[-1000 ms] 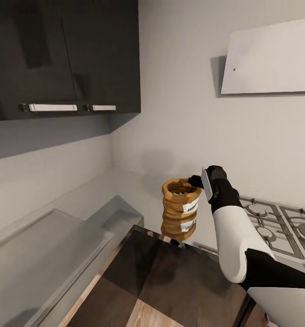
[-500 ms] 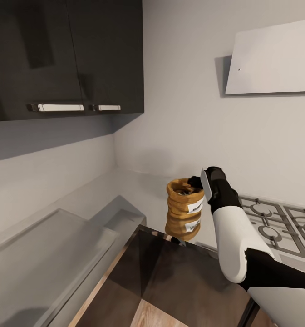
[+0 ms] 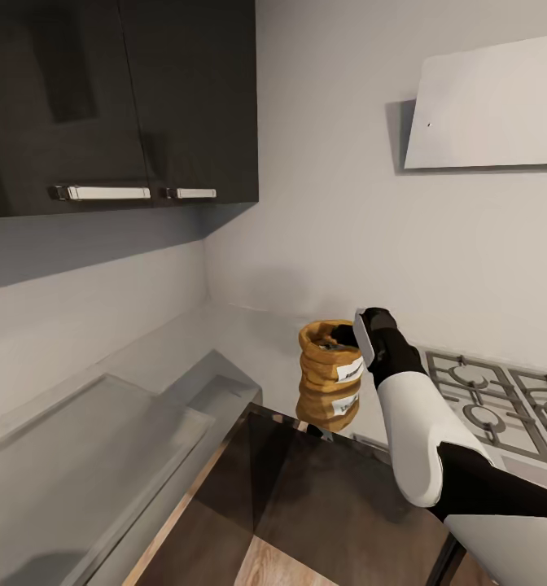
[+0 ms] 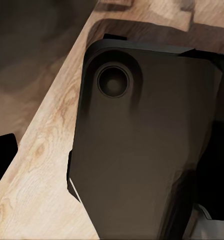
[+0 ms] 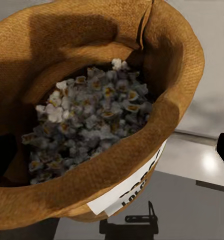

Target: In the kitchen, take the popcorn bag from the countertop, put it into the microwave, and heat it until the popcorn is cooked so the cooked popcorn ends up inside the bag.

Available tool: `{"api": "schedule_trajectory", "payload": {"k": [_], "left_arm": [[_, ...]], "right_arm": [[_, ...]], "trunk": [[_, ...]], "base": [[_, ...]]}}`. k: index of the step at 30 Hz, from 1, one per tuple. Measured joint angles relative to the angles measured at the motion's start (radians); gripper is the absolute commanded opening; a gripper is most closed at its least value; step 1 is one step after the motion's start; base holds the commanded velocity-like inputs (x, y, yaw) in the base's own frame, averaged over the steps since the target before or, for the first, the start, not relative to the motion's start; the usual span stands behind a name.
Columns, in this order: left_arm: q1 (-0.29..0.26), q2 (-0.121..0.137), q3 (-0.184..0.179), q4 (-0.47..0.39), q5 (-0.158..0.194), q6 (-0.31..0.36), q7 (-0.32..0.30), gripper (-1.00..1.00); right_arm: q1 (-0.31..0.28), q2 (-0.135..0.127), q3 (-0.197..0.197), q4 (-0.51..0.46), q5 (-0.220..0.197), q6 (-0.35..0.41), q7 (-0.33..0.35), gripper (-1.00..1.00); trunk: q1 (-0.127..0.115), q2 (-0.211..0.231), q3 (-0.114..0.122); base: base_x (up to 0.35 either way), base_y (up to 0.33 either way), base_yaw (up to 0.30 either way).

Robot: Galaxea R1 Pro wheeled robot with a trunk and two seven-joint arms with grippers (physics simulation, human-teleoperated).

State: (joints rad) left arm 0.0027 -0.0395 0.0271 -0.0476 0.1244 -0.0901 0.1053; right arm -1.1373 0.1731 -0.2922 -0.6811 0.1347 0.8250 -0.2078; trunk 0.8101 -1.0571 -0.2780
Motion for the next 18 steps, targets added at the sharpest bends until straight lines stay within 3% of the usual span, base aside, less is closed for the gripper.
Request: {"api": "schedule_trajectory", "payload": {"k": [3, 10, 18], "left_arm": [[0.0, 0.0, 0.0, 0.0, 0.0, 0.0, -0.002, 1.0], [0.0, 0.0, 0.0, 0.0, 0.0, 0.0, -0.002, 1.0], [0.0, 0.0, 0.0, 0.0, 0.0, 0.0, -0.002, 1.0]], "right_arm": [[0.0, 0.0, 0.004, -0.017, -0.016, 0.017, -0.017, 1.0], [0.0, 0.0, -0.01, -0.044, 0.019, 0.005, 0.007, 1.0], [0.0, 0.0, -0.009, -0.083, 0.013, 0.05, 0.007, 1.0]], "trunk": [[0.0, 0.0, 0.0], [0.0, 0.0, 0.0], [0.0, 0.0, -0.007]], "base": [[0.0, 0.0, 0.0], [0.0, 0.0, 0.0], [0.0, 0.0, 0.0]]}}
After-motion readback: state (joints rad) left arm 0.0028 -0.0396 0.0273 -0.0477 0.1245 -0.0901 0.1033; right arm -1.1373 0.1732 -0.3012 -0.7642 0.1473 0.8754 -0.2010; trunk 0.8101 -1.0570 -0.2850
